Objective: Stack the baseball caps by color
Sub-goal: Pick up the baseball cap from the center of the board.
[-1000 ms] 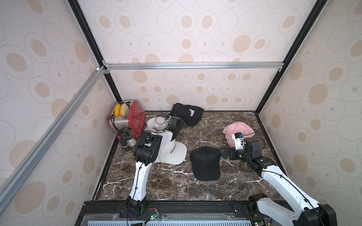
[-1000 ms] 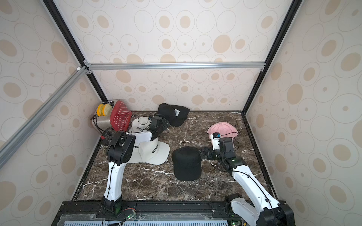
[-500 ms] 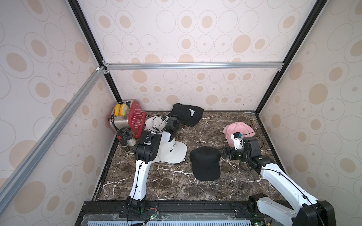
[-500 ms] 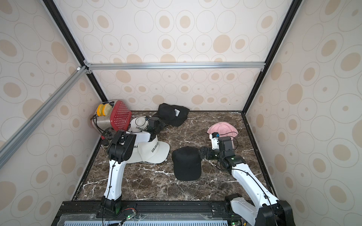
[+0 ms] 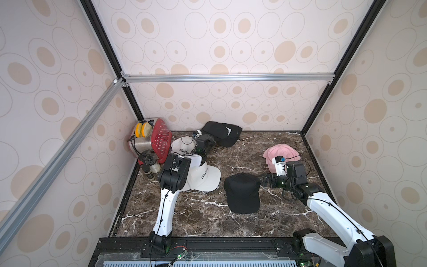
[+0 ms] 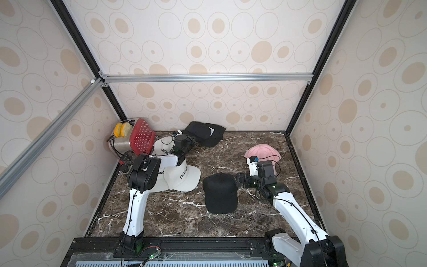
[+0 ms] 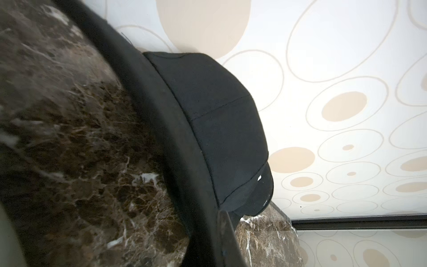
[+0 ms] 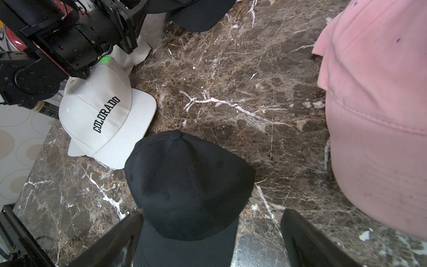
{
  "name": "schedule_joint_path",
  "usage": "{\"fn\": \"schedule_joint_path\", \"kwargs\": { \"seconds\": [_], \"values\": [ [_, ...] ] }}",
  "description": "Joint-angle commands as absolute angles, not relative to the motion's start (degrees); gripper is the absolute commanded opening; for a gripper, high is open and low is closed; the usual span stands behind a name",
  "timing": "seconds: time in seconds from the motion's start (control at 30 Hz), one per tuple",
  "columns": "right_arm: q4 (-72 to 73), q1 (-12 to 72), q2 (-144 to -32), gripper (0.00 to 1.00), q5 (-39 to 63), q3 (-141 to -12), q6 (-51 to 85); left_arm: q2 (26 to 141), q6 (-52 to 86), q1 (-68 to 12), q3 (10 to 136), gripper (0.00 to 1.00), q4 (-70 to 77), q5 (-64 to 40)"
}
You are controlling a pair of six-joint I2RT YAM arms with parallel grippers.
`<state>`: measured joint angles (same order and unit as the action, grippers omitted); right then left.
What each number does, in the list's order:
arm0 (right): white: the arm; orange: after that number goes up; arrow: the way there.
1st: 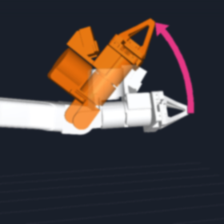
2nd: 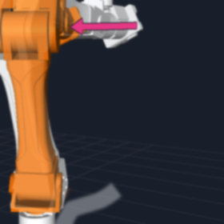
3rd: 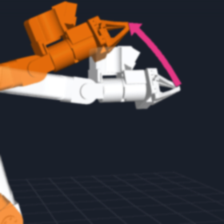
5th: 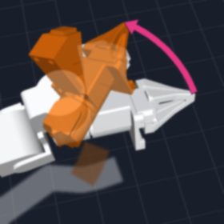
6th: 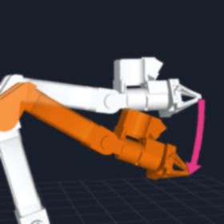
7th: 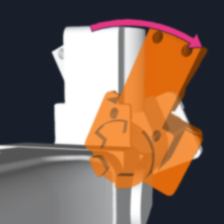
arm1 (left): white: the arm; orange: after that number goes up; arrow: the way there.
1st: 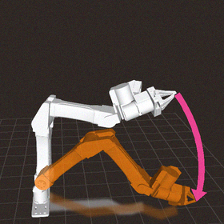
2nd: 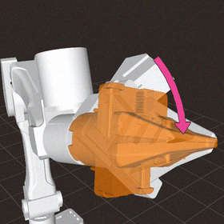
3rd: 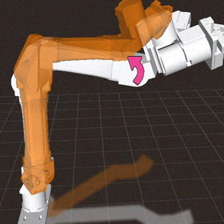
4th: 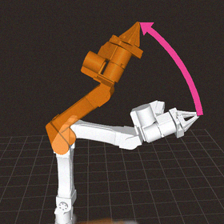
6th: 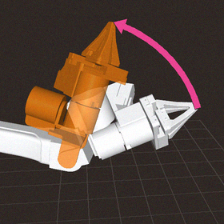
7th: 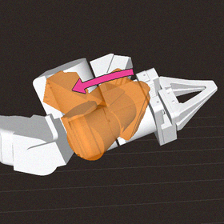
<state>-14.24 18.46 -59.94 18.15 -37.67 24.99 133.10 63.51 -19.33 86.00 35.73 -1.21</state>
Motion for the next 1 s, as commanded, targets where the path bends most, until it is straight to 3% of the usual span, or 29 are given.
{"fn": "schedule_joint_path", "kwargs": {
  "seconds": [0.0, 0.27, 0.5, 0.97],
  "values": [
    [-14.84, 18.41, -60.02, 0.98, 18.57, -39.10, 25.25, 131.50, 63.66, -19.08, 84.09, 0.00, 38.98, -2.07],
    [-12.76, 18.41, -58.97, 0.98, 16.31, -38.83, 26.70, 126.03, 65.34, -19.21, 85.35, 0.00, 45.78, -8.99],
    [-11.14, 18.19, -57.51, 0.99, 14.40, -39.73, 28.22, 118.11, 67.42, -21.12, 76.61, 0.00, 55.21, -10.94],
    [14.06, 17.82, -57.33, 0.99, 33.37, -38.11, 41.62, 97.03, 64.88, -29.49, 53.03, 0.00, 66.55, -12.07]
  ]
}}
